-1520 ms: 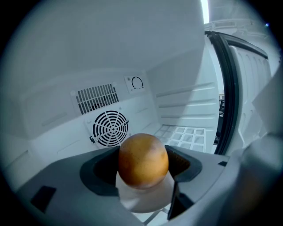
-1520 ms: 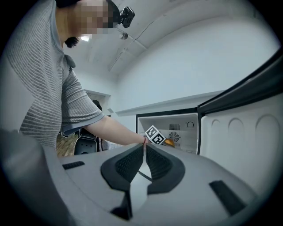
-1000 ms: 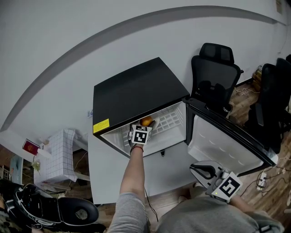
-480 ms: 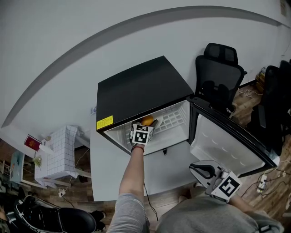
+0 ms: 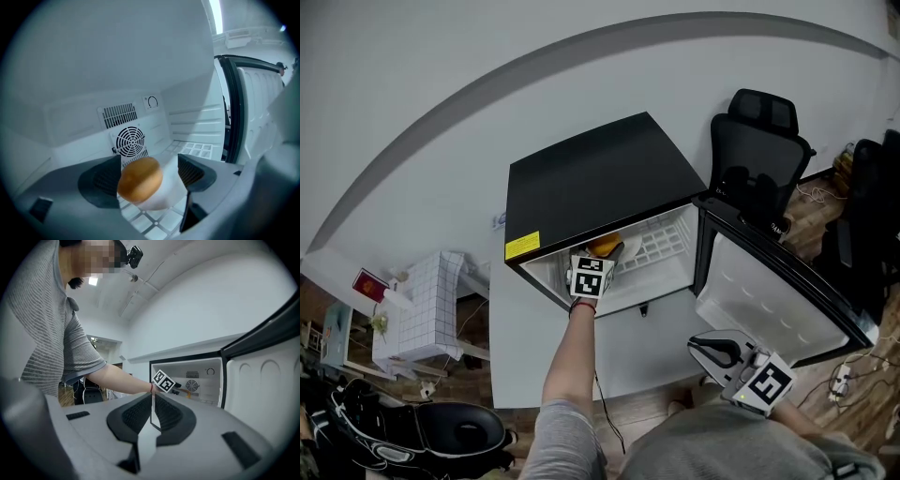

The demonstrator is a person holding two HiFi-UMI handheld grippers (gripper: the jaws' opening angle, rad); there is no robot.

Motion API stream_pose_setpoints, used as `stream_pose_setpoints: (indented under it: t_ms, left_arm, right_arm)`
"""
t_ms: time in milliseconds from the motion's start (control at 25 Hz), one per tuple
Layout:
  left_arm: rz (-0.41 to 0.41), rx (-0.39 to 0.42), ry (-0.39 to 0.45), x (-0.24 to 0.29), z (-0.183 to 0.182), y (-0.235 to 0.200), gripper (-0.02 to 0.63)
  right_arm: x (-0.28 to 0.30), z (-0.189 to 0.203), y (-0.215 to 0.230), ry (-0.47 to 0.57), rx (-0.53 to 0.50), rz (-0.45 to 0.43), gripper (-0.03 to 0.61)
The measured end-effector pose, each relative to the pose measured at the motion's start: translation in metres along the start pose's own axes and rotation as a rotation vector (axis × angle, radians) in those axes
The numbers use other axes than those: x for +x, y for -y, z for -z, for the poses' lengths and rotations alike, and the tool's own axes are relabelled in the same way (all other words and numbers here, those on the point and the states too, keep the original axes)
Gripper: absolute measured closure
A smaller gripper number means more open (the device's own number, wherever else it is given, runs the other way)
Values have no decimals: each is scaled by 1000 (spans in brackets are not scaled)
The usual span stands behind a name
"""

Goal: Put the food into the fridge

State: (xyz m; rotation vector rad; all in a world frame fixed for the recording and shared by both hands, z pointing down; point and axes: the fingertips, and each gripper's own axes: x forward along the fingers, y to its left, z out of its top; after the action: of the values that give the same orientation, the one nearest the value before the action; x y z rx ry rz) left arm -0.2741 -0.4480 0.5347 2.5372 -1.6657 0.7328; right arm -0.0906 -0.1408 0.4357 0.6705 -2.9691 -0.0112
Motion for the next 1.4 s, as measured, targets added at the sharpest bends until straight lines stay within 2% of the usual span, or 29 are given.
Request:
stream_pose_setpoints:
  t_ms: [160, 320, 720, 880, 1000, 1080, 1120, 1240, 1400]
  left_arm:
    - [-5, -18, 49, -12, -9, 1, 247]
    - [-5, -72, 114, -30, -18, 5, 247]
    - [45, -153, 204, -72, -12, 41, 256]
    - [56, -176, 217, -85, -5, 56, 375]
    - [50, -191, 219, -93, -1, 62, 487]
    - [58, -200, 218, -97, 2, 67, 577]
    - [68, -204, 217, -99, 3, 71, 601]
    - [88, -211, 221, -105, 6, 80, 603]
    - [88, -238, 255, -123, 4, 88, 603]
  right_arm:
    - [3, 0, -1, 2, 0, -10, 566]
    - [4, -1, -1, 2, -3, -18, 566]
    - [6, -1, -7, 5, -7, -46, 566]
    - [5, -2, -6, 18, 0, -39, 566]
    - [4, -1, -2, 37, 17, -9, 566]
    - [3, 0, -3, 46, 19, -10, 566]
    - [2, 0, -6, 43, 15, -21, 566]
    - [3, 0, -14, 17, -8, -64, 566]
    - [4, 2, -16, 7, -11, -62, 566]
